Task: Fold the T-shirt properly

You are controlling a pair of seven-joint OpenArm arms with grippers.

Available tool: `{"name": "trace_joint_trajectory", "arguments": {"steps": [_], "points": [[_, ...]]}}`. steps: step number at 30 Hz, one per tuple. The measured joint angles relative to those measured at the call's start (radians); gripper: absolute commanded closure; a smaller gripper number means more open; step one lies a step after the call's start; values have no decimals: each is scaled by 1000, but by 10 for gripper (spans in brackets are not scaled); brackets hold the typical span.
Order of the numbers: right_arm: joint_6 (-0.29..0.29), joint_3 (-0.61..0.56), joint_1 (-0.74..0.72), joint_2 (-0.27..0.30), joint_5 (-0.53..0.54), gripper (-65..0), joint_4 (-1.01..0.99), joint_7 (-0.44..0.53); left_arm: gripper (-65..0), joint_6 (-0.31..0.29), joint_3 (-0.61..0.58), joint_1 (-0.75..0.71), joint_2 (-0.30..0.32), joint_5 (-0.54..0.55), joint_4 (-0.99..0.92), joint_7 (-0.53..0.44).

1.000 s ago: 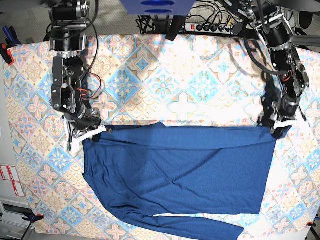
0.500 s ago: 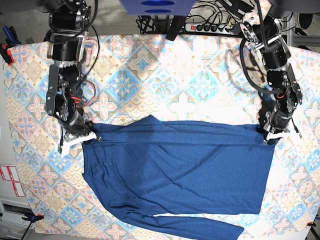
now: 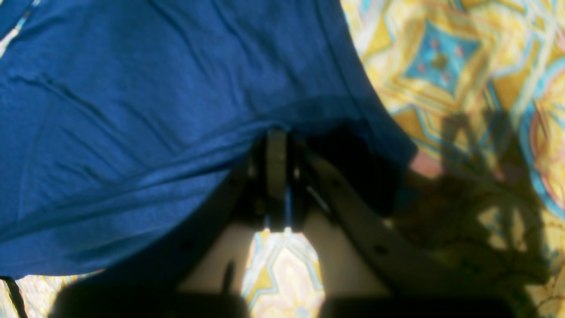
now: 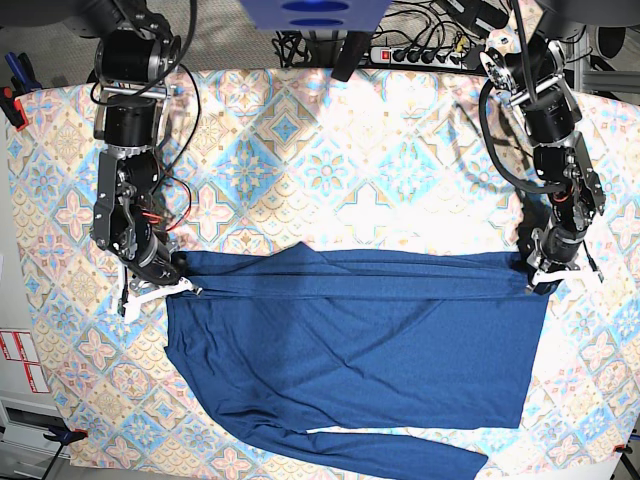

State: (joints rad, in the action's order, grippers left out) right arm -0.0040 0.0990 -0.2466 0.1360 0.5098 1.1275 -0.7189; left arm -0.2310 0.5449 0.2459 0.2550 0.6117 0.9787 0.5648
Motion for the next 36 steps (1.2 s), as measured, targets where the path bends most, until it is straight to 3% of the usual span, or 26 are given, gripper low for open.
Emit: {"name": "trace_joint_trajectory", "arguments": {"steps": [7, 10, 19, 36], "points": [[-1, 0, 5, 6, -7, -151, 6, -4, -390, 9, 1, -38, 5, -11, 0, 7], [-1, 0, 9, 5, -4, -169, 7, -37, -468, 9, 6, -44, 7, -10, 1, 68], [-8, 8, 134, 6, -4, -177, 158, -61, -475, 2, 9, -183, 8, 82, 154, 79], [-2, 0, 164, 6, 0, -176, 209, -80, -475, 9, 7, -174, 5, 100, 151, 79]]}}
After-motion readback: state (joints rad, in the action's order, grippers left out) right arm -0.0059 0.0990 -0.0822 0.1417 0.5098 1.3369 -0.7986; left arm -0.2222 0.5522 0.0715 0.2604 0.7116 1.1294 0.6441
